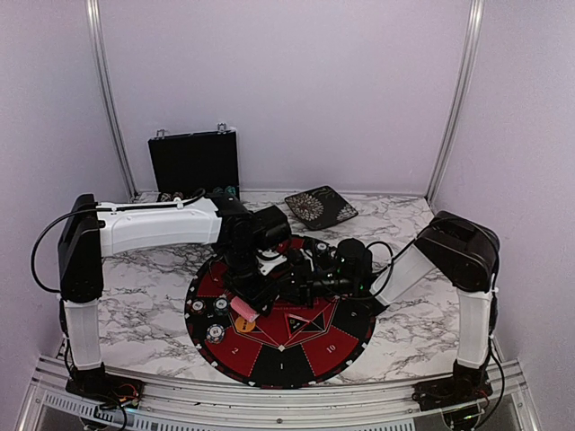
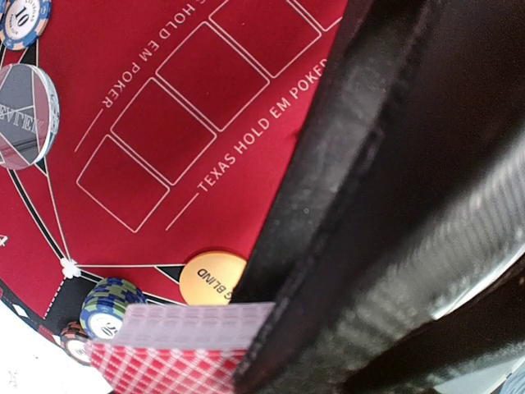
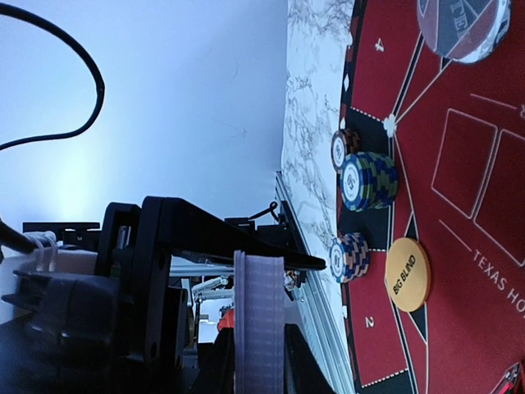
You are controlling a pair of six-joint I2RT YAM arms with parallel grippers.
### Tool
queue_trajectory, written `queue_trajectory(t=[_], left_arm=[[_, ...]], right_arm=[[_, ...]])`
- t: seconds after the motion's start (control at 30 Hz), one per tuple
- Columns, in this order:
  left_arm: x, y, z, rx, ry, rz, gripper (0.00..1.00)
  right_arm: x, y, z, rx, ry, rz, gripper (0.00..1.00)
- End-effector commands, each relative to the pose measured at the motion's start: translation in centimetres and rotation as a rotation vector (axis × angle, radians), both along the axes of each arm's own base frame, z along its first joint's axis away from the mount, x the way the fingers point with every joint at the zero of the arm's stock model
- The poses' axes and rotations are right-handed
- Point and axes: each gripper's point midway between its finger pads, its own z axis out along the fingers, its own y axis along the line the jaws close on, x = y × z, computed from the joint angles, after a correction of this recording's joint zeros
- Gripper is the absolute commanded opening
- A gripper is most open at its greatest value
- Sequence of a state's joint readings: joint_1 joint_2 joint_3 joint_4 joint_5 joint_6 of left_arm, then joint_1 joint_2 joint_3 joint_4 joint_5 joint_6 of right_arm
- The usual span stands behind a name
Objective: Distribute texas hold em gaming equipment
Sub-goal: Pass from the right arm to the left, then pick up the poker card from the face-down deck piles.
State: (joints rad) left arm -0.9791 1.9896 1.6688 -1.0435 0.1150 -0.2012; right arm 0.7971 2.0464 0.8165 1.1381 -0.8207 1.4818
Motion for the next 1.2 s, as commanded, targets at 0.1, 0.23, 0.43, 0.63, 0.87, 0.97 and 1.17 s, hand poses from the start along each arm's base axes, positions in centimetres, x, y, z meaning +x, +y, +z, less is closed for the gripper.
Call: queue_trajectory(t=[0.1, 0.23, 0.43, 0.63, 0.87, 0.97, 1.17], left_arm=[[-0.4, -0.3, 1.9, -0.057, -0.01, -0.026, 0.49], [-0.5, -0.3, 2.0, -0.058, -0.005, -0.033, 0.48], [-0.4, -0.3, 2.2, -0.055, -0.01, -0.041, 0.47], [-0.4, -0.3, 2.3, -0.053, -0.012, -0.047, 0.47], [-0.3, -0.2, 2.5, -0.049, -0.018, -0.048, 0.44], [-0.3, -0.1, 2.5, -0.046, -0.02, -0.046, 0.43], [-0.3, 0.0, 2.6, -0.044, -0.022, -0.044, 0.41]], right_arm=[[0.2, -0.1, 2.8, 0.056, -0.078, -0.002, 0.13], [0.4, 0.0, 2.4, 0.02, -0.096, -0.007, 0.26], [0.6, 0.2, 2.0, -0.017, -0.124, -0.009, 0.37], [0.7, 0.5, 1.4, -0.063, -0.146, -0.006, 0.4], [1.0, 0.4, 0.7, -0.12, -0.166, -0.02, 0.38], [1.2, 0.2, 0.6, -0.145, -0.183, -0.03, 0.37], [1.4, 0.0, 1.0, -0.156, -0.2, -0.041, 0.36]])
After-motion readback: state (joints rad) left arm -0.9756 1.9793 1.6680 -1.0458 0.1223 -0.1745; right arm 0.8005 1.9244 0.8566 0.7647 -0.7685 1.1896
